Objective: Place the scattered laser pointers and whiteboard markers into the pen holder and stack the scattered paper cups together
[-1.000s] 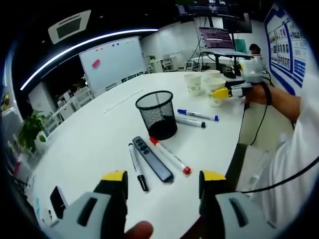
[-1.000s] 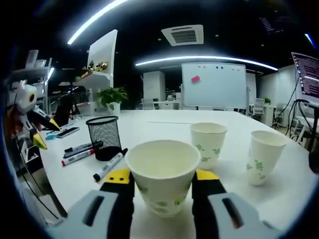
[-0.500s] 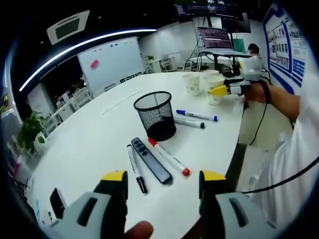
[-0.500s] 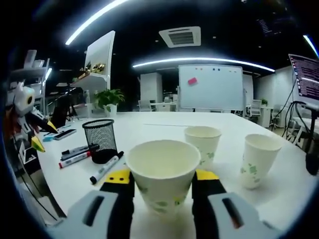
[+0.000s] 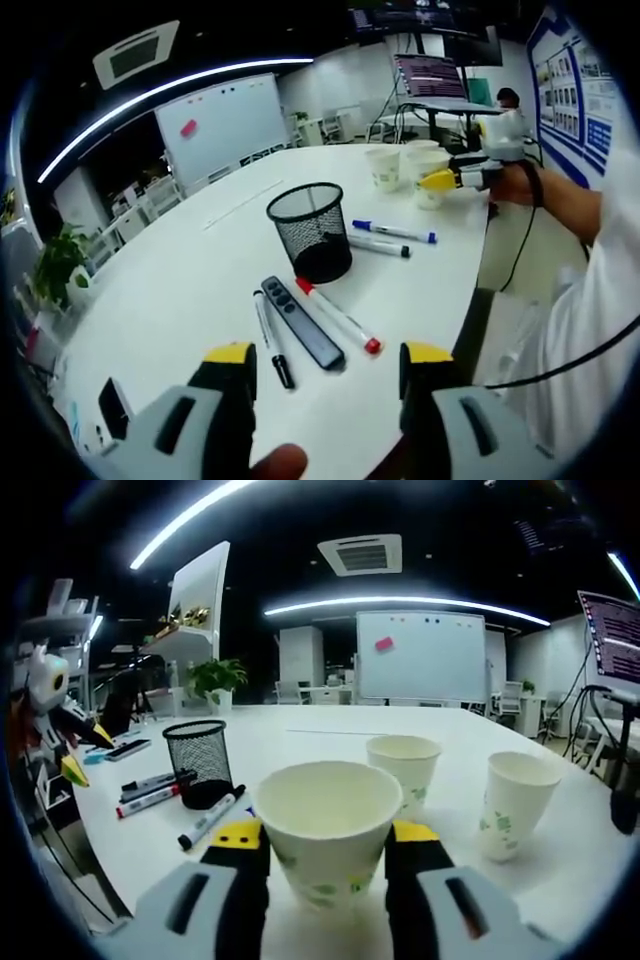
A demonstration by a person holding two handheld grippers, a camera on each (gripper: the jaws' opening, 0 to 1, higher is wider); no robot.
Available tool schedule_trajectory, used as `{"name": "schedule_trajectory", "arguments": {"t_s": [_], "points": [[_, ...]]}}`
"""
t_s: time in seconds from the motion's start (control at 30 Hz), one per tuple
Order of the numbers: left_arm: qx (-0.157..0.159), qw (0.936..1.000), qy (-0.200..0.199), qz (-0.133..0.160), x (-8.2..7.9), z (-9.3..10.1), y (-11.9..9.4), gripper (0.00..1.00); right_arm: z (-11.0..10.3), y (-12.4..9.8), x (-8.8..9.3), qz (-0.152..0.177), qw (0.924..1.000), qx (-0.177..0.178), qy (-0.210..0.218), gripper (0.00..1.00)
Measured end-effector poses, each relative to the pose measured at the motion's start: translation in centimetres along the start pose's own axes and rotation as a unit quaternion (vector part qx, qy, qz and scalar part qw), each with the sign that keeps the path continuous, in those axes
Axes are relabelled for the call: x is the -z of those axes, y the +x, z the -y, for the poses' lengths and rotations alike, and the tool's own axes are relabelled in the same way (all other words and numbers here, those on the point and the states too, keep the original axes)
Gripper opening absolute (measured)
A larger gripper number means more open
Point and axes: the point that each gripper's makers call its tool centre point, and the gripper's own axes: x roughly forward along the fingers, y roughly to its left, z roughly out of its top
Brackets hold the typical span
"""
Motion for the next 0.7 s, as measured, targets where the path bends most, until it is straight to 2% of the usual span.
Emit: {"name": "schedule_trajectory", "arguments": {"t_s": [0.7], "points": [[-0.001,1.0,-0.003,0.001,0.15,-0.07,-0.08,0.58,0.06,0.32,-0.75,0.002,1.0,0.003,-0.009,0.46]]}}
